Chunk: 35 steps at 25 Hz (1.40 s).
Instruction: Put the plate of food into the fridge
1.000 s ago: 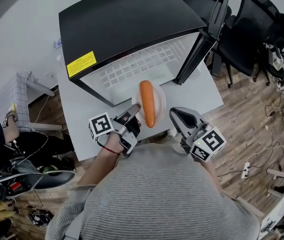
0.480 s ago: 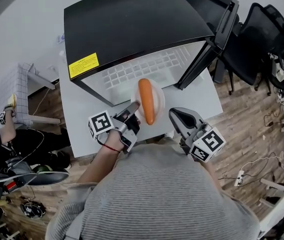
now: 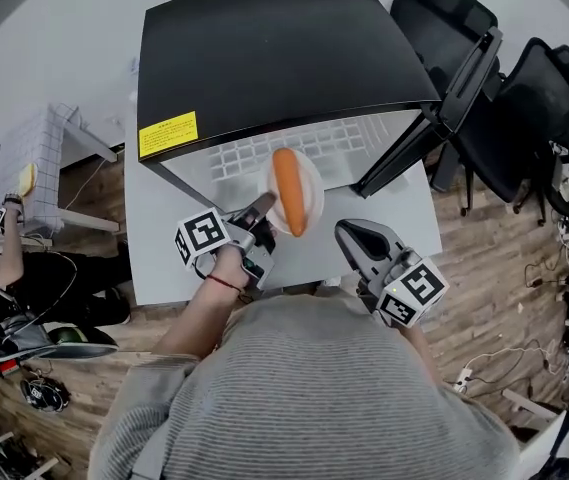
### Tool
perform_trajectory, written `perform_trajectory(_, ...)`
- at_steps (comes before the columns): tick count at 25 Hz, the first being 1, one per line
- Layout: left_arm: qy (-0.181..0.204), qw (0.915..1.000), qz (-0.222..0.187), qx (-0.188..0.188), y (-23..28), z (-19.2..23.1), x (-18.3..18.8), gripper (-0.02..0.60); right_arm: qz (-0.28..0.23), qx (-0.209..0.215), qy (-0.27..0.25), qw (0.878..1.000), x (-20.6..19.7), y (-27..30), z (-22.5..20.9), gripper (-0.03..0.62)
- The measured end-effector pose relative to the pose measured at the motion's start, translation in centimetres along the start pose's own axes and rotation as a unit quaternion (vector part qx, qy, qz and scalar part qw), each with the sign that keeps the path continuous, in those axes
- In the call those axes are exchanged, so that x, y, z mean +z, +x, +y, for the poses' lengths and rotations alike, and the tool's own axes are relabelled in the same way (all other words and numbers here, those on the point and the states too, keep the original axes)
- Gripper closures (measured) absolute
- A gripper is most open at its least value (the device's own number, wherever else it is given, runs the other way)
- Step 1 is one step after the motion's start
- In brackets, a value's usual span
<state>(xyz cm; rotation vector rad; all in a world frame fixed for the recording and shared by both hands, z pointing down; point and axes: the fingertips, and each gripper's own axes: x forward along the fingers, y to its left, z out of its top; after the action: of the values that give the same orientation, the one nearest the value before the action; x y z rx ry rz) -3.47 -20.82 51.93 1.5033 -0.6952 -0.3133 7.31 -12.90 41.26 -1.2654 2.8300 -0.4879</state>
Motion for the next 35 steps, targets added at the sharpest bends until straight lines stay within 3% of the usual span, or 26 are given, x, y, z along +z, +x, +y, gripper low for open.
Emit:
perform_trajectory(17, -0.049, 0.9939, -0.093, 0.035, 3.2, 2.1, 1.2, 0.546, 0.013, 0.044, -0.007, 0.999, 0.6, -0.4, -3.5, 0.579)
perform_trajectory(35, -0.068, 0.9843, -0.154, 0.054, 6.0, 2.3, 3.7, 0.546, 0.028, 0.062, 0.001, 0.998, 0.0, -0.2, -5.0, 0.579)
